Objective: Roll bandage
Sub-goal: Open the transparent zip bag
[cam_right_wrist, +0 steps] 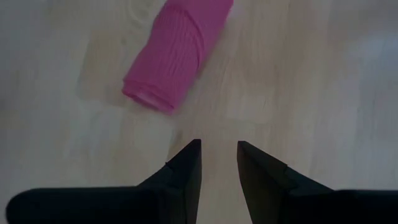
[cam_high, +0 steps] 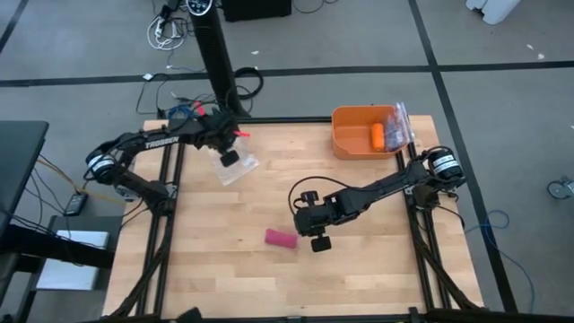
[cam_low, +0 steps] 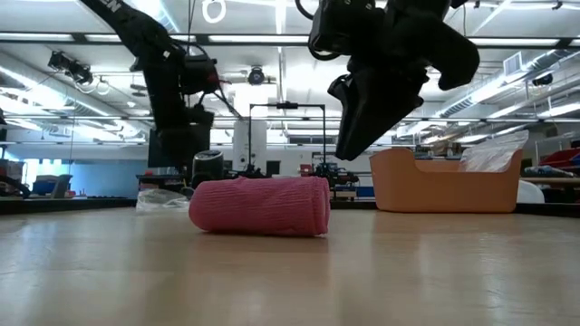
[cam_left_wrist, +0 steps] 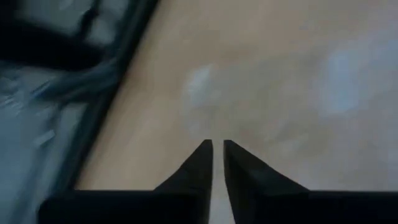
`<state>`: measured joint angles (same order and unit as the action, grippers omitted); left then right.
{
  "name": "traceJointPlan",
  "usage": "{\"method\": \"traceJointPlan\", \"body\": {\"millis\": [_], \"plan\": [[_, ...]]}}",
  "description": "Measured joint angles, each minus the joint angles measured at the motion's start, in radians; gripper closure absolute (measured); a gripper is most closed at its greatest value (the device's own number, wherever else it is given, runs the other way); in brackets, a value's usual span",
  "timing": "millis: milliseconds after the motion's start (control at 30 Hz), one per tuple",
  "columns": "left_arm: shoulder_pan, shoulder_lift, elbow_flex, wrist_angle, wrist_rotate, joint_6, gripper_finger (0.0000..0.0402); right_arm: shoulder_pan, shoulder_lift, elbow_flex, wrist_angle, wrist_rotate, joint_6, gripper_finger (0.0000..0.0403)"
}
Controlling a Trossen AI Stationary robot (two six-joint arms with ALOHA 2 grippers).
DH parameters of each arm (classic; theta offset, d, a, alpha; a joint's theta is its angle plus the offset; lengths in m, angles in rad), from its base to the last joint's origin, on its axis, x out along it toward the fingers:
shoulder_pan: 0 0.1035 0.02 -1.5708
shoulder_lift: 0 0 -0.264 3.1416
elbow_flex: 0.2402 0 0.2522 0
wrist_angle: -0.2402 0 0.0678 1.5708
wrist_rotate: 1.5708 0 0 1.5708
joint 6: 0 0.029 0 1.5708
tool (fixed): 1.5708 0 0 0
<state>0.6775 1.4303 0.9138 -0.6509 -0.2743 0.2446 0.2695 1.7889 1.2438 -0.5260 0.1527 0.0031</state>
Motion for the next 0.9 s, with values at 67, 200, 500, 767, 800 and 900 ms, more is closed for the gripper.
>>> {"method": "traceJointPlan", "body": {"millis": [67, 200, 500, 767, 800, 900], "plan": [[0.028, 0.001, -0.003, -0.027, -0.085, 0.014, 0.0376, -0.001, 0.000, 0.000, -0.010, 0.000, -0.005, 0.0298], [0.113, 0.006, -0.003, -0.026, -0.148, 0.012, 0.0396, -0.010, -0.001, 0.000, -0.011, 0.000, -0.009, 0.0300], [0.205, 0.115, -0.039, -0.087, 0.059, 0.012, 0.0394, -0.017, -0.001, 0.000, -0.023, 0.006, -0.040, 0.0323], [0.150, 0.129, -0.119, -0.143, 0.315, -0.143, 0.0394, -0.017, -0.002, 0.000, -0.123, -0.067, -0.045, 0.0348], [0.130, 0.117, -0.135, -0.133, 0.349, -0.165, 0.0395, -0.017, -0.002, -0.001, -0.146, -0.086, -0.047, 0.0352], [0.051, 0.085, -0.188, -0.059, 0.461, -0.268, 0.0397, -0.029, -0.007, -0.028, -0.140, -0.105, -0.049, 0.0367]]}}
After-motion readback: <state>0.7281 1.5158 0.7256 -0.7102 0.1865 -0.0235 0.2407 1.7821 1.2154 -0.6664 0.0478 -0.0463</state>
